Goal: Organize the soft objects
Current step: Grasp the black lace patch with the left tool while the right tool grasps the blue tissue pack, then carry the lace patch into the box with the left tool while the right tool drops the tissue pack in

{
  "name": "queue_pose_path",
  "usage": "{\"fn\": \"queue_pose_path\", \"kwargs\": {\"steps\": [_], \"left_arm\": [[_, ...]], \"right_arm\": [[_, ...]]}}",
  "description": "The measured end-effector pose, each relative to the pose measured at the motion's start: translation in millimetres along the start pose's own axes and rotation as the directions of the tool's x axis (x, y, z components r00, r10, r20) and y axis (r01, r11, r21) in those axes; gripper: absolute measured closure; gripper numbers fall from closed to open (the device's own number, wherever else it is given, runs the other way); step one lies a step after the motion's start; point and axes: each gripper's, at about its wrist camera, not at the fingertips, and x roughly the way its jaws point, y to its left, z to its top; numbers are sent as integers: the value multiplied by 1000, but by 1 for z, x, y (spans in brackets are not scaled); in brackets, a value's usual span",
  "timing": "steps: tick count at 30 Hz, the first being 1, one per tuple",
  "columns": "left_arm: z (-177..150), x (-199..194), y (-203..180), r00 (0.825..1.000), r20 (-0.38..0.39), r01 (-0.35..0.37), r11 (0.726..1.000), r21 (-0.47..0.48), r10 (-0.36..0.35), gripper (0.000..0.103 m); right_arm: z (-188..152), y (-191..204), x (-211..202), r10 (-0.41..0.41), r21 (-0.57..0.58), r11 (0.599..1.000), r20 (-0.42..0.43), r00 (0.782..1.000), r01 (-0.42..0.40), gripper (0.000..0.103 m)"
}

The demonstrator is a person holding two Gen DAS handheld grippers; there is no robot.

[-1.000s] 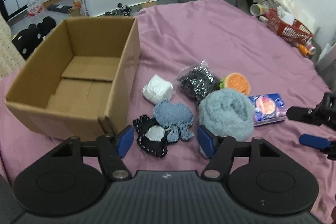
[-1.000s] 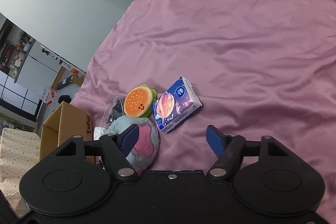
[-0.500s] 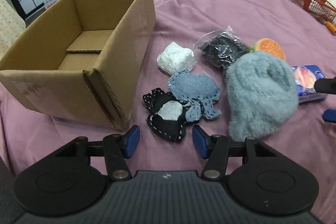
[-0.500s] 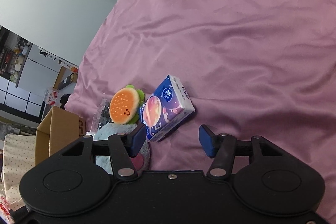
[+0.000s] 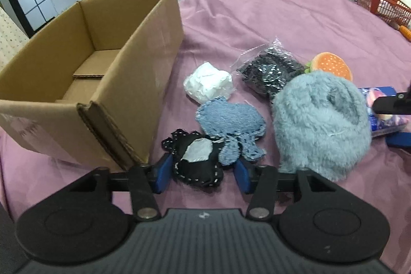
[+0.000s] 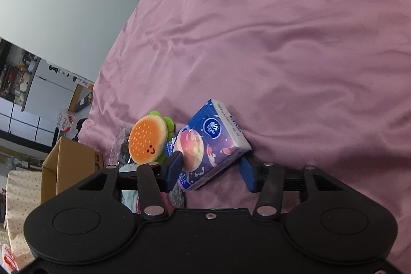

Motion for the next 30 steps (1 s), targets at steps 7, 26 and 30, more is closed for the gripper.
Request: {"fn": "queue_pose_path", "kwargs": {"steps": [7,26,30], "left_arm": [[-2,-7,2,999,-20,43,999,-32,-44,83],[-1,-81,19,979,60,202,975,-90,-197,84],[4,-94,25,973,82,226,969,-104,-218,84]], "right_arm": [[-1,-3,-4,11,9,1000,40,999,-11,70],[-15,29,-69,-2,-150,988,196,981,32,80],[-20,39,-88,12,-174,984,228,974,29,80]]}}
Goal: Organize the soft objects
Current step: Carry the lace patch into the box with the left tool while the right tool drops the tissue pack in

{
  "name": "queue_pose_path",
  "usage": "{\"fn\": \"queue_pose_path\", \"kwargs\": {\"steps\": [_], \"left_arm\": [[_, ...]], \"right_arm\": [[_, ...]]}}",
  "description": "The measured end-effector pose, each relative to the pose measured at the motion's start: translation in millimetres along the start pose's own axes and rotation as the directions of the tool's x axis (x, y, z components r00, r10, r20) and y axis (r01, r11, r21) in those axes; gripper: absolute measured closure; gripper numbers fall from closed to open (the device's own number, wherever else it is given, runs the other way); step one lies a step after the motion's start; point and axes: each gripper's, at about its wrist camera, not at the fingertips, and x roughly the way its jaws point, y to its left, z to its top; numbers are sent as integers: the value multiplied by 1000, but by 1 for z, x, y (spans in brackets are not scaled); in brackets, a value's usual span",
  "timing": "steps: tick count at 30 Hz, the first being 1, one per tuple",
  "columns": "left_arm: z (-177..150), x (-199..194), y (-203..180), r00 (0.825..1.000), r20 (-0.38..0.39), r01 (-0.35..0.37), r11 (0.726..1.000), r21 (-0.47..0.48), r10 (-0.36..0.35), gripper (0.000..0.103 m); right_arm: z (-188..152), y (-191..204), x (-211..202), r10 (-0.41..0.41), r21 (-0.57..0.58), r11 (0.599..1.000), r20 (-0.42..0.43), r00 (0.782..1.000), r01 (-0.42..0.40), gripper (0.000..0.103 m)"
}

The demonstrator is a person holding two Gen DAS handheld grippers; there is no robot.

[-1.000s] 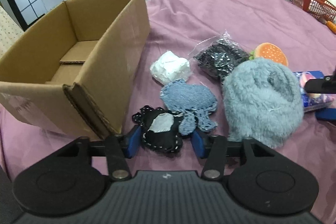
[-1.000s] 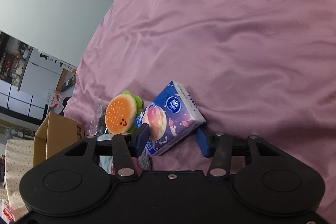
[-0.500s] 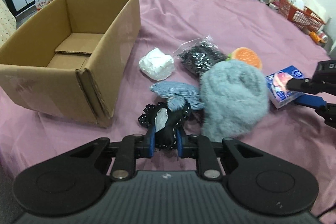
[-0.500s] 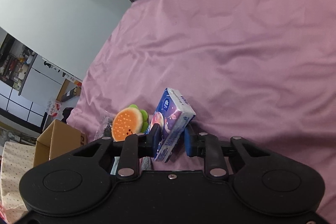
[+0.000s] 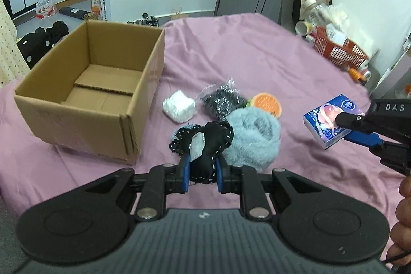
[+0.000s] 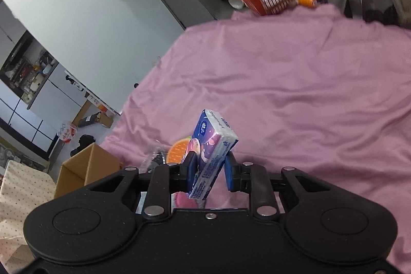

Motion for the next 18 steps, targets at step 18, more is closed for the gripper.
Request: {"fn": "queue_pose_path", "kwargs": {"steps": [18], "left_arm": [[44,-32,34,995,74,68,995,-73,-62,84]], "right_arm": [[4,73,-23,52,-104,993,33,998,-48,80]]}}
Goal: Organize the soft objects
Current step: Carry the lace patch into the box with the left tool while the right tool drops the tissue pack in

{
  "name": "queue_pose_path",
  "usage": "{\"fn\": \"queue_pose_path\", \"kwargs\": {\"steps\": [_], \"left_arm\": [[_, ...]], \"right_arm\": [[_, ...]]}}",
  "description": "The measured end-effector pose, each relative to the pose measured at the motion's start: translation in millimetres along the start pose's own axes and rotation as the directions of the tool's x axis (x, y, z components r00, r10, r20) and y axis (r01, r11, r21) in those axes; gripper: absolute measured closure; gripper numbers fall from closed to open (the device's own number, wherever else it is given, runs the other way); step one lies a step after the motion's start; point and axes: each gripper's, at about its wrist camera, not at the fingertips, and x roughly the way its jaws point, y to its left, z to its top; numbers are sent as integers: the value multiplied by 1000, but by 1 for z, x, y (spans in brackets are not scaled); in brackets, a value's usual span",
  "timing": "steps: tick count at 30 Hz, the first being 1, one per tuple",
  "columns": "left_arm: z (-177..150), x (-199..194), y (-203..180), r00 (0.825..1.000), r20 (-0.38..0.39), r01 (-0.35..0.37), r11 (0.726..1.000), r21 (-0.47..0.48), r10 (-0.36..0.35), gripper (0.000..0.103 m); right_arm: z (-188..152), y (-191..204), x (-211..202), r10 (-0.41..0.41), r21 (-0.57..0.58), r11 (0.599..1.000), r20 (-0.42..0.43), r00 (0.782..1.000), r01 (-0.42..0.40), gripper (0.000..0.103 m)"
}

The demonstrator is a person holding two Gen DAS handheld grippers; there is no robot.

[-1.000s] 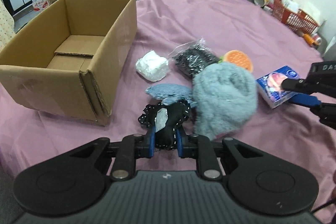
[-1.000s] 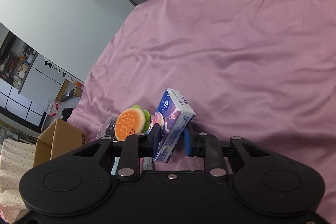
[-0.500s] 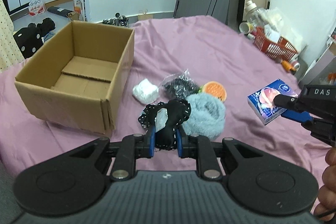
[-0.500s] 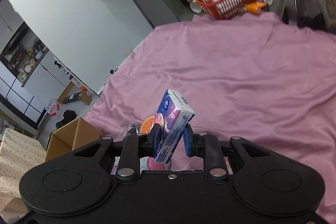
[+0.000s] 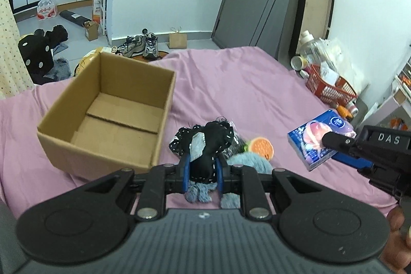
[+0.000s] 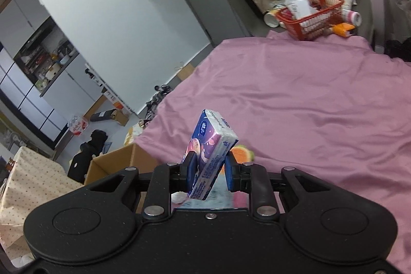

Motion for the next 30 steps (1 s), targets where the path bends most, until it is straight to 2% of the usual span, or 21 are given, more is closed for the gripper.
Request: {"fn": "queue_pose_path", "kwargs": {"steps": [14,25,30], "left_arm": [[37,12,55,1000,13,-9,998,-70,10,84],[71,53,106,999,-1,-47,991,-127,48,84],[82,72,121,998,-15,-58,988,-144,57,83]], "right_arm": [[2,71,34,69,-59,996,-35,997,-71,80],[-7,123,85,120,-89,988,-97,988,-129,80],[-6,134,103,121,-85,988,-122,985,-131,80]]}}
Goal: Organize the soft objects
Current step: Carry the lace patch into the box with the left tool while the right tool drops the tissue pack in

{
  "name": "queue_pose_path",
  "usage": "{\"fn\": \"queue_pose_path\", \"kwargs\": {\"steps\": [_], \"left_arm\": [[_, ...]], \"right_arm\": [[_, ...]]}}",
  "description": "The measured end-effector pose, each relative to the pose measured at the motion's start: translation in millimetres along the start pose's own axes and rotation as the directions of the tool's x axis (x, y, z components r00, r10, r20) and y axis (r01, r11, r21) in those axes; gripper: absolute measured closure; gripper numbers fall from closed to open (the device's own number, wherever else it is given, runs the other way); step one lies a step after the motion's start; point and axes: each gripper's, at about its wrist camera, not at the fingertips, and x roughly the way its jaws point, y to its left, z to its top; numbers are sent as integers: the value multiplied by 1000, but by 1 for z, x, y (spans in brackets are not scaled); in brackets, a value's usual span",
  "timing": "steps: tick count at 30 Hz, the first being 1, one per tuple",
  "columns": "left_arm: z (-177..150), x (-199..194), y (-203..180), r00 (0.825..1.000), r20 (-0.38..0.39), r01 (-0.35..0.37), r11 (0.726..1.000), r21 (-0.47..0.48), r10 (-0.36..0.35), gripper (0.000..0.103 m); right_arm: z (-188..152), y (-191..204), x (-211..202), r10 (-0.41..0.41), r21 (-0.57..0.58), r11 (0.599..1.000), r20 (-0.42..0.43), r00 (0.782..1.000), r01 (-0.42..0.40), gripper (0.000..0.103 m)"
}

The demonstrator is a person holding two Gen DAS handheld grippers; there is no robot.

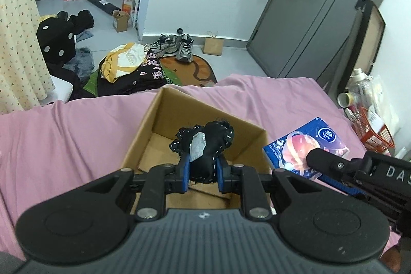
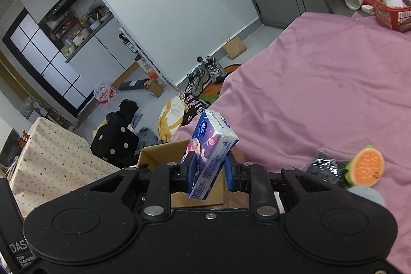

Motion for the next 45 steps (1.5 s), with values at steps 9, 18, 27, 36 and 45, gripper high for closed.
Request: {"fn": "queue_pose_path", "kwargs": {"steps": [9,18,27,36,45], "left_arm": [[16,24,10,1000,8,-23,1000,-6,23,83],[24,14,24,998,42,-39,998,-39,40,80],[28,-8,33,994,49,-91,994,-68,95,53],[18,-37,25,979,129,-152,986,-68,159,23],[3,-66,-2,983,145,-106,993,-43,111,13]], "right_arm": [[2,11,23,-5,2,1000,-31,1000,6,80],[3,21,37,19,23,1000,-61,998,-18,79],[0,24,29,-7,39,999,-87,996,11,56],[3,12,-20,-61,0,998,-31,998,61,45],[13,-28,-70,-128,25,992,52,990,126,25]]}}
